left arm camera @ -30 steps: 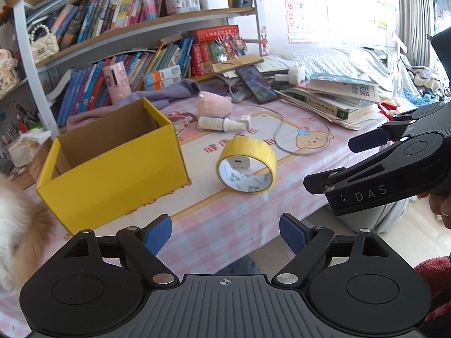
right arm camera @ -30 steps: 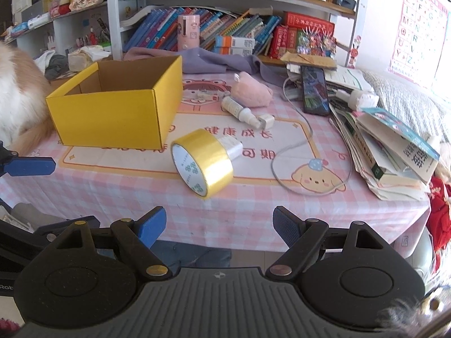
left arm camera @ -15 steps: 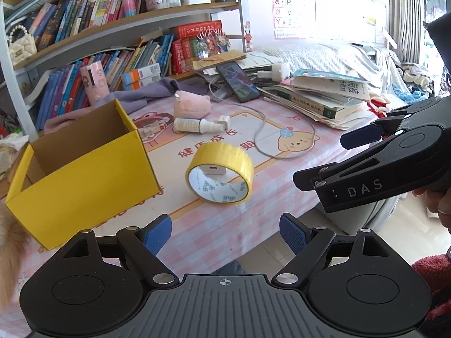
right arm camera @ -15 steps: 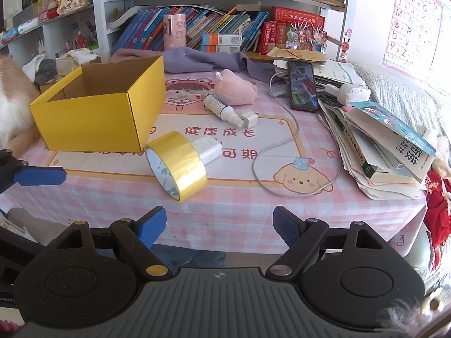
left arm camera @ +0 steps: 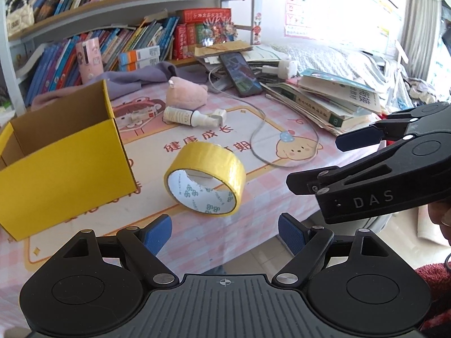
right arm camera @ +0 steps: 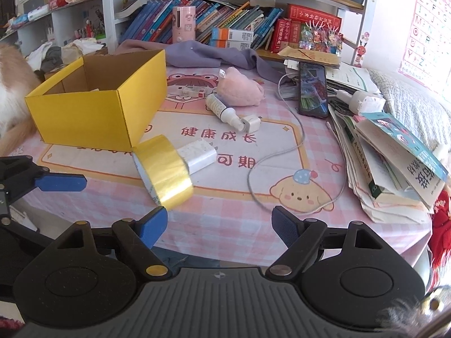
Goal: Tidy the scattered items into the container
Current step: 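Grasp the yellow tape roll by its rim with the left tool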
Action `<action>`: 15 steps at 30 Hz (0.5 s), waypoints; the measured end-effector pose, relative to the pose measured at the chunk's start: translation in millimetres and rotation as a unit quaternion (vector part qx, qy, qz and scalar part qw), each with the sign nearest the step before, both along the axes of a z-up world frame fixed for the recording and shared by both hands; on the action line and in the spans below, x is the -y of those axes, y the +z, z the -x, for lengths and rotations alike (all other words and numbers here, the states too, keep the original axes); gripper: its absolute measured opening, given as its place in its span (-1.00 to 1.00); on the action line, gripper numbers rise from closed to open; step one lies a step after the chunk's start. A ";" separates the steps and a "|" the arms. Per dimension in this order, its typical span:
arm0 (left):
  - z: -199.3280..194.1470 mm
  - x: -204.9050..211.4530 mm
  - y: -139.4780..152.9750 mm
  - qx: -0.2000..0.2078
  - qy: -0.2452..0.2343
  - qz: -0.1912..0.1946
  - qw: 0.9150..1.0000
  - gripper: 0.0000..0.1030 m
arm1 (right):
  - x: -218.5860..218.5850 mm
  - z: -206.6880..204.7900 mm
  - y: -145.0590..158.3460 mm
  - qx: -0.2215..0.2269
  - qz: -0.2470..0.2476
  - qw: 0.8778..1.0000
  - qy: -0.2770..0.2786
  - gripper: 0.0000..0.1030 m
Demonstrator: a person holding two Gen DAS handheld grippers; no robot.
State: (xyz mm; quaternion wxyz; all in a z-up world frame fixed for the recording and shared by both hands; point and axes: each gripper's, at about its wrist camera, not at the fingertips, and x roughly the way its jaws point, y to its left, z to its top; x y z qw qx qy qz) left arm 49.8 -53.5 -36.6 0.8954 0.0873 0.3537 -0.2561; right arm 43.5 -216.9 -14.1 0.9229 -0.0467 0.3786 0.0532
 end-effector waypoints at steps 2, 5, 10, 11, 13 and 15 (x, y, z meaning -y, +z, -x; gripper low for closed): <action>-6.5 3.0 -1.9 -0.007 0.009 0.008 1.000 0.56 | 5.2 -7.0 -0.1 -0.002 0.001 1.000 0.005 0.56; -17.3 9.0 -6.7 -0.020 0.025 0.019 0.999 0.42 | 12.1 -18.6 -1.4 -0.008 0.004 1.000 0.016 0.55; -35.4 18.3 -17.8 -0.049 0.055 0.039 0.997 0.15 | 22.5 -38.2 -5.1 -0.017 0.008 0.999 0.041 0.56; -38.6 20.0 -20.3 -0.054 0.061 0.043 0.996 0.10 | 24.5 -42.3 -6.3 -0.019 0.009 0.999 0.047 0.55; -44.7 22.9 -24.5 -0.063 0.072 0.051 0.994 0.03 | 28.0 -50.7 -8.7 -0.024 0.010 0.998 0.058 0.56; -49.6 26.7 -27.4 -0.068 0.079 0.057 0.993 -0.02 | 31.3 -58.9 -10.8 -0.027 0.011 0.997 0.070 0.55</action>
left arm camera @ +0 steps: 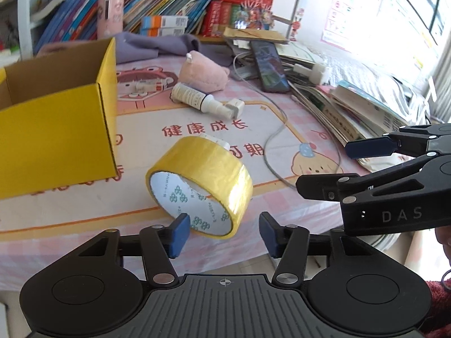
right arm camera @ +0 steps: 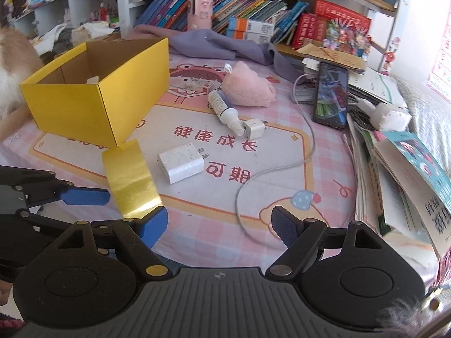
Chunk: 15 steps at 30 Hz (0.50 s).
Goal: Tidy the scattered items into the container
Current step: 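Grasp the yellow tape roll by its rim with the left tool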
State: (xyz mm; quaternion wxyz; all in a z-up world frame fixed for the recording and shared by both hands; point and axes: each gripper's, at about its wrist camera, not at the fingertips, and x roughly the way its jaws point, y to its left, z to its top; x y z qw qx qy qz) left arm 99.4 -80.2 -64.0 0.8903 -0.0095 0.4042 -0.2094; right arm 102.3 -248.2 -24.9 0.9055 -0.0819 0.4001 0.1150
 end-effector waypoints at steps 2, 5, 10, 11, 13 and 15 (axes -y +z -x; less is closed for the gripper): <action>-3.9 4.3 -2.0 -0.002 0.005 0.004 1.000 -0.06 | 2.3 -8.6 -2.5 -0.004 -0.001 1.000 0.011 0.56; -9.6 9.6 -5.1 -0.006 0.016 0.007 1.000 -0.07 | 5.6 -21.4 -5.5 -0.009 -0.004 1.000 0.027 0.56; -18.8 14.4 -9.9 -0.015 0.040 0.015 0.999 -0.21 | 8.5 -37.7 -10.0 -0.017 -0.008 0.998 0.054 0.56; -20.1 15.2 -10.3 -0.016 0.043 0.018 0.999 -0.27 | 8.9 -40.1 -10.7 -0.018 -0.009 0.998 0.059 0.56; -21.7 17.0 -10.6 -0.017 0.046 0.023 0.999 -0.40 | 9.8 -45.6 -12.0 -0.020 -0.010 0.998 0.066 0.56; -22.1 19.0 -9.7 -0.016 0.046 0.029 0.998 -0.50 | 10.9 -50.9 -12.7 -0.022 -0.014 0.997 0.072 0.56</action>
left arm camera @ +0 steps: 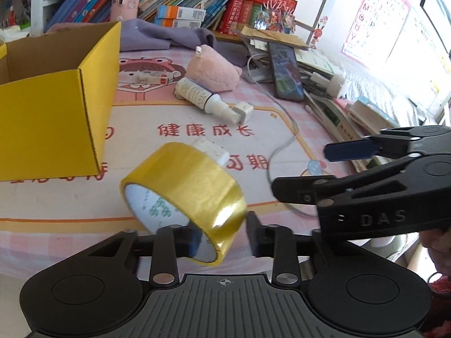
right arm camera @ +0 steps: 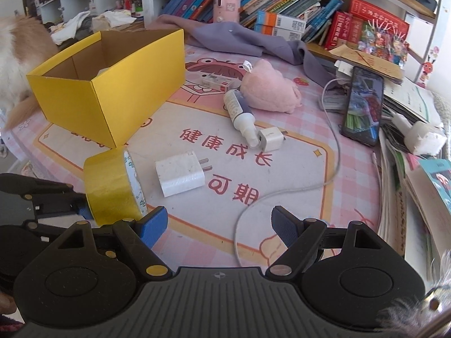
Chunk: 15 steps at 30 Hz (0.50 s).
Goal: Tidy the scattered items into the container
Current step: 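Grasp the yellow tape roll by its rim with the left tool, then grasp the white charger with the right tool while the left tool holds the tape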
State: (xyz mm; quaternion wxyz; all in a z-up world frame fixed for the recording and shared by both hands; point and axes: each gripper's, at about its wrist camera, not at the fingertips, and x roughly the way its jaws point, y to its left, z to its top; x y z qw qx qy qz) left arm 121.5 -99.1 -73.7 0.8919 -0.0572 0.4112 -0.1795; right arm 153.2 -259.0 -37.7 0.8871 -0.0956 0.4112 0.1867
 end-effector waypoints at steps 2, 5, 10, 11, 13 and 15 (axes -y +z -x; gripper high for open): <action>-0.3 1.1 1.2 -0.001 0.003 -0.002 1.000 -0.58 | 0.1 -5.4 -0.8 -0.002 -0.004 1.000 0.007 0.56; -0.8 1.6 3.5 -0.002 0.012 -0.019 1.000 -0.82 | -3.1 -11.6 -2.0 -0.005 -0.010 1.000 0.022 0.56; 0.7 -6.1 9.3 -0.003 0.039 -0.039 0.998 -0.85 | -12.5 -20.4 -3.2 -0.009 -0.021 0.999 0.046 0.56; 1.1 -8.4 10.3 -0.004 0.045 -0.042 0.998 -0.85 | -14.7 -22.7 -4.0 -0.012 -0.023 0.998 0.050 0.56; 1.7 -13.6 12.0 -0.006 0.059 -0.046 0.997 -0.85 | -19.5 -27.7 -5.9 -0.017 -0.027 0.998 0.059 0.56; 2.6 -19.0 13.6 -0.008 0.073 -0.048 0.996 -0.85 | -25.3 -33.7 -8.6 -0.022 -0.028 0.997 0.069 0.56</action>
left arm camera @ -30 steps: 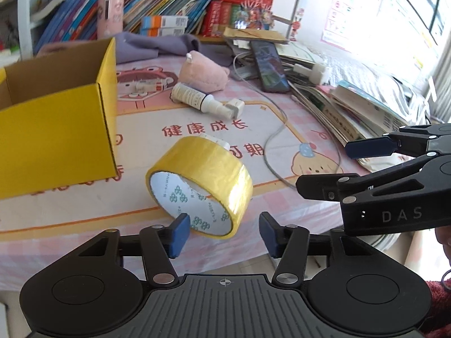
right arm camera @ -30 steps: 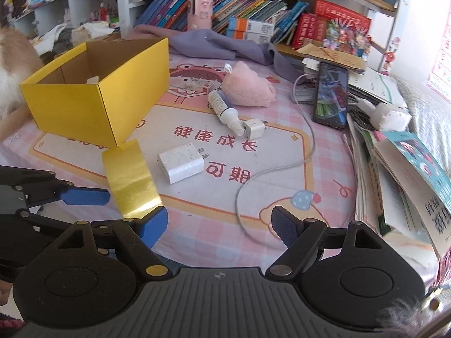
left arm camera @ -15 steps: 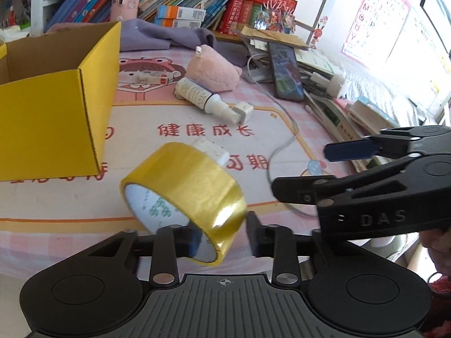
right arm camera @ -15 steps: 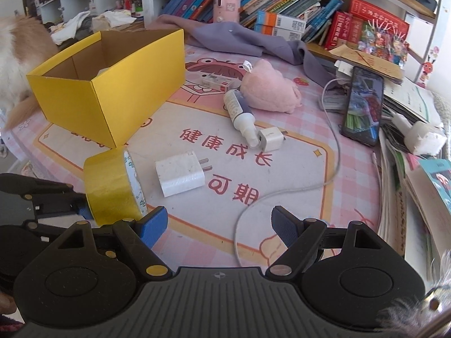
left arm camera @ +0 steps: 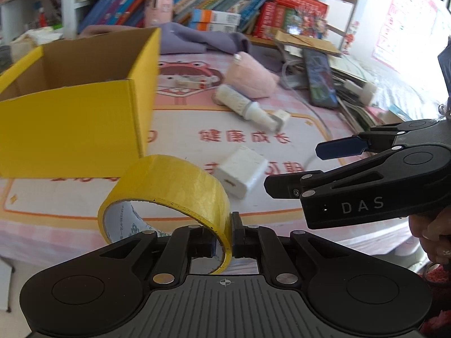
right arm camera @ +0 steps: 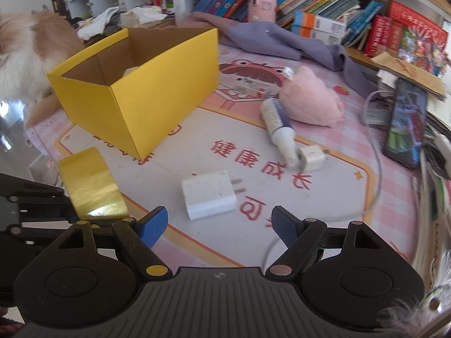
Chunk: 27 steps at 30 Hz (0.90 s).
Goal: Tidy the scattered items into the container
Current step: 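Grasp the white charger with the right tool while the left tool holds the tape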
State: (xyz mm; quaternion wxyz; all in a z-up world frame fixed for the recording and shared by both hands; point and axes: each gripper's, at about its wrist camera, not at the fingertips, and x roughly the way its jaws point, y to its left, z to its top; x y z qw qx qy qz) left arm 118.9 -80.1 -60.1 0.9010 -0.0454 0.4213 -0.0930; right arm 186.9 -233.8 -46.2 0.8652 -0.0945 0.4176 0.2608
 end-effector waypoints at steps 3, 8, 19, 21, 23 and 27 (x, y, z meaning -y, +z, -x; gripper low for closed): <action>1.2 -6.3 2.1 -0.002 0.018 -0.005 1.000 -0.84 | -10.8 -10.9 -7.8 -0.010 0.008 1.000 0.012 0.57; 2.4 -13.1 4.8 -0.004 0.037 -0.007 0.999 -0.84 | -25.7 -24.2 -19.5 -0.013 0.023 0.999 0.037 0.62; 1.4 -15.0 10.3 -0.001 0.054 -0.023 0.998 -0.84 | -35.2 -54.4 -42.6 -0.040 0.039 0.997 0.047 0.62; 0.9 -16.2 10.5 -0.002 0.058 -0.023 0.998 -0.84 | -35.9 -57.6 -45.1 -0.049 0.037 0.997 0.047 0.60; 0.5 -17.2 10.7 -0.003 0.062 -0.024 0.998 -0.84 | -36.8 -59.5 -46.6 -0.054 0.035 0.997 0.048 0.58; -0.6 -16.6 11.5 -0.004 0.064 -0.026 0.998 -0.84 | -40.5 -59.7 -47.7 -0.048 0.040 0.997 0.053 0.53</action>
